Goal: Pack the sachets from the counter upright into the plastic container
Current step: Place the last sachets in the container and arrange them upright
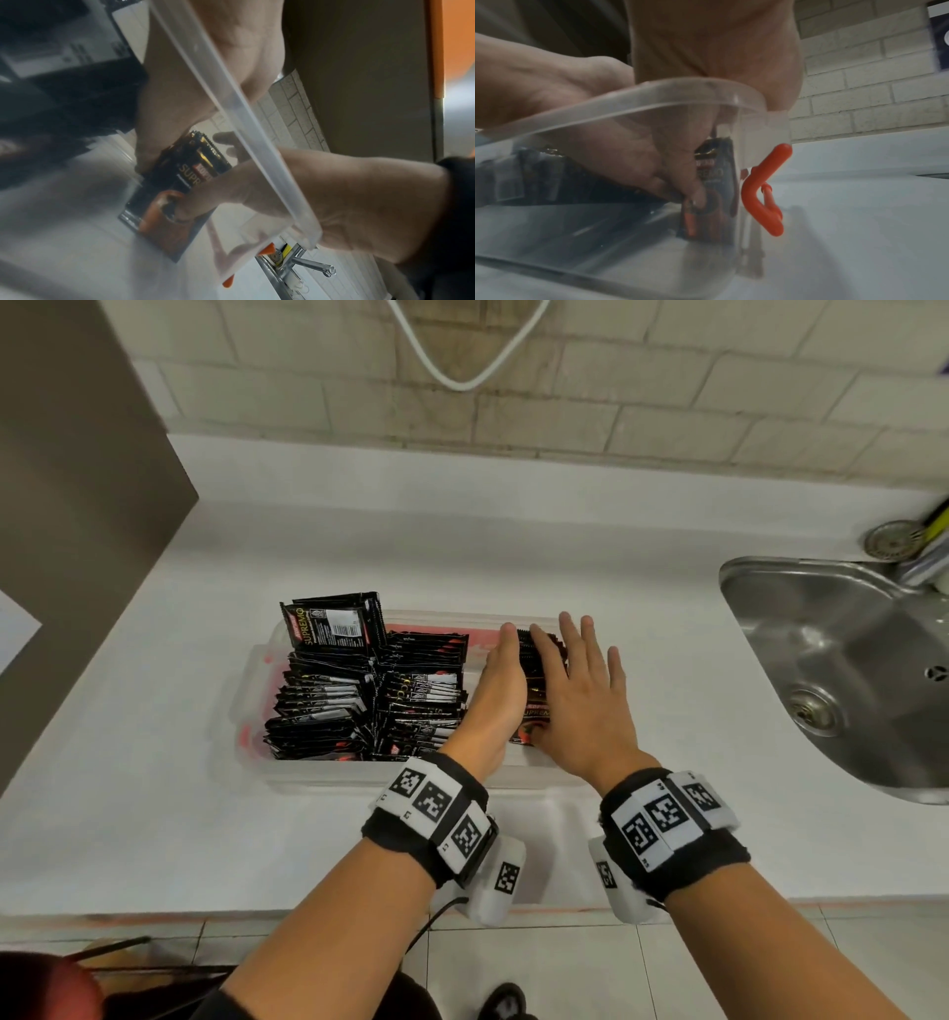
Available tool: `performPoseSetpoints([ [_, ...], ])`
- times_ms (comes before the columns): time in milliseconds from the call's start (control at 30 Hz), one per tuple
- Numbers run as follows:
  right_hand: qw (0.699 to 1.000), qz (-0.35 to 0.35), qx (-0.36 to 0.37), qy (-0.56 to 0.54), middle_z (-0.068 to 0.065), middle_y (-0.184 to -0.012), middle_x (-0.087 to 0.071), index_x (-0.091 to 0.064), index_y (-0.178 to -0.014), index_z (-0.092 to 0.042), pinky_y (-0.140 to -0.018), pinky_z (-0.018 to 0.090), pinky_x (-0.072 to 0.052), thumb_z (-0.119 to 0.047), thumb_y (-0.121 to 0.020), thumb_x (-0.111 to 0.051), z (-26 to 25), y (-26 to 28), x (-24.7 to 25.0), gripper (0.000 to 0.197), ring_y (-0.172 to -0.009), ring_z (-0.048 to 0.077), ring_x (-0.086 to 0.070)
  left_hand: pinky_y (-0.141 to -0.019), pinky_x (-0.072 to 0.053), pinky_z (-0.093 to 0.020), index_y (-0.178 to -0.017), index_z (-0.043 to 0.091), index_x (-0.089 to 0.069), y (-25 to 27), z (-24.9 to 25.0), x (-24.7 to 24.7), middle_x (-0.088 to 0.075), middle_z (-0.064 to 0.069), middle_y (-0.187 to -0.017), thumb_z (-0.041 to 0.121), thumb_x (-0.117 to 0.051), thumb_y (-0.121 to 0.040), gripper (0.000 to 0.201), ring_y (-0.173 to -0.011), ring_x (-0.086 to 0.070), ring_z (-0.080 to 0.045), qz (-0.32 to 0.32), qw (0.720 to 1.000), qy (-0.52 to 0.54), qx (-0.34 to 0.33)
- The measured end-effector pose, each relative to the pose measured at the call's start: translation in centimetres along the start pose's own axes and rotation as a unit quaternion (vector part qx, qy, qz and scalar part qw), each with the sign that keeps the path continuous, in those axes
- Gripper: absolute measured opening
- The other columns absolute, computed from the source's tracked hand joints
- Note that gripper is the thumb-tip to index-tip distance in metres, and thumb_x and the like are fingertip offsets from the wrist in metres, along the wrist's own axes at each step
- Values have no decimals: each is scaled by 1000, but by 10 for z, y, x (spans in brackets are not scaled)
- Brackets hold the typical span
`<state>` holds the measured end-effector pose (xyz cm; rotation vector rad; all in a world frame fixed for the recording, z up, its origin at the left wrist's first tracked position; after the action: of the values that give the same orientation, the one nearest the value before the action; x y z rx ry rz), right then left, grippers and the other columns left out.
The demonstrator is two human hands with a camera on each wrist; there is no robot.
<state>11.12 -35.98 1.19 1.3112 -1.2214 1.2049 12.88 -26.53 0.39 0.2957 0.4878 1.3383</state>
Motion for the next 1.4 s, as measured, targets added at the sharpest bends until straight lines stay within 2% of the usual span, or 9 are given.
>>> performPoseSetpoints([
  [100,999,-29,7,26,6,-166,22,14,-159,-25,-124,55,2,-38,-88,-69,0,-2,-4,110,-152,29,23,-122,-25,-45,-159,34,-20,0,0,0,-27,-1,-164,75,-18,-95,76,-149,-29,-18,-2,1000,6,3],
  [300,999,-35,4,22,3,-167,19,13,-159,-26,-124,56,0,-35,-95,-60,1,-4,-6,98,-153,26,21,-119,-28,-40,-158,32,-23,-2,-1,-1,-32,0,-162,70,-19,-99,70,-147,-33,-17,-16,1000,-6,0],
  [400,999,-39,6,25,2,-166,21,16,-158,-25,-124,55,1,-46,-92,-61,1,-5,-7,104,-152,26,22,-109,-30,-34,-157,33,-24,-3,-1,-1,-32,2,-162,68,-19,-100,67,-147,-32,-15,-21,1000,-18,-2],
  [733,999,-36,6,-11,-1,-165,25,18,-158,-22,-124,54,1,-52,-85,-61,2,-3,-6,111,-152,22,24,-122,-24,-47,-159,29,-19,-4,-1,0,-24,1,-165,72,-21,-97,76,-150,-27,-17,-3,1000,-29,-4],
  [933,999,-24,4,-47,-3,-166,23,14,-159,-23,-125,53,0,-48,-82,-62,4,-2,-5,111,-151,18,24,-119,-30,-45,-157,28,-26,9,9,0,-35,2,-160,70,-21,-98,73,-144,-36,-18,16,997,-72,-38],
  [1067,995,5,-2,-97,-3,-168,15,3,-161,-22,-125,51,1,-49,-81,-66,4,0,-1,109,-153,16,20,-122,-17,-41,-161,27,-14,19,19,2,-19,4,-166,70,-18,-99,75,-152,-21,-16,14,992,-108,-56],
  [1200,991,27,-2,-130,0,-169,7,-11,-161,-19,-122,55,13,-48,-77,-66,4,1,13,105,-151,19,26,-125,-10,-43,-161,30,-11,36,49,19,-10,9,-167,70,-19,-99,74,-154,-10,-12,-8,989,-105,-102],
  [1300,985,89,24,-144,3,-169,-4,-26,-158,-20,-119,53,20,-46,-67,-56,-8,0,38,99,-151,21,26,-121,-24,-37,-155,26,-31,51,85,52,-33,8,-160,57,-32,-104,60,-146,-30,-9,-12,973,-136,-186],
  [1400,975,120,71,-171,3,-167,-16,-35,-154,-20,-122,50,12,-43,-77,-62,-37,-7,65,84,-154,23,16,-113,-34,-30,-146,24,-47,63,119,99,-47,8,-149,22,-50,-102,44,-135,-43,-5,48,947,-191,-256],
])
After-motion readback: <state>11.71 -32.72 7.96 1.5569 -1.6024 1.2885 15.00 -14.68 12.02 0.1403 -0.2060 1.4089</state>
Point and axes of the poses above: each hand's wrist, its own y-axis away from the middle knuckle, its own x-axis out of the back of the hand, z = x × y, the point moved 4 cm from there along -y, towards the middle knuckle
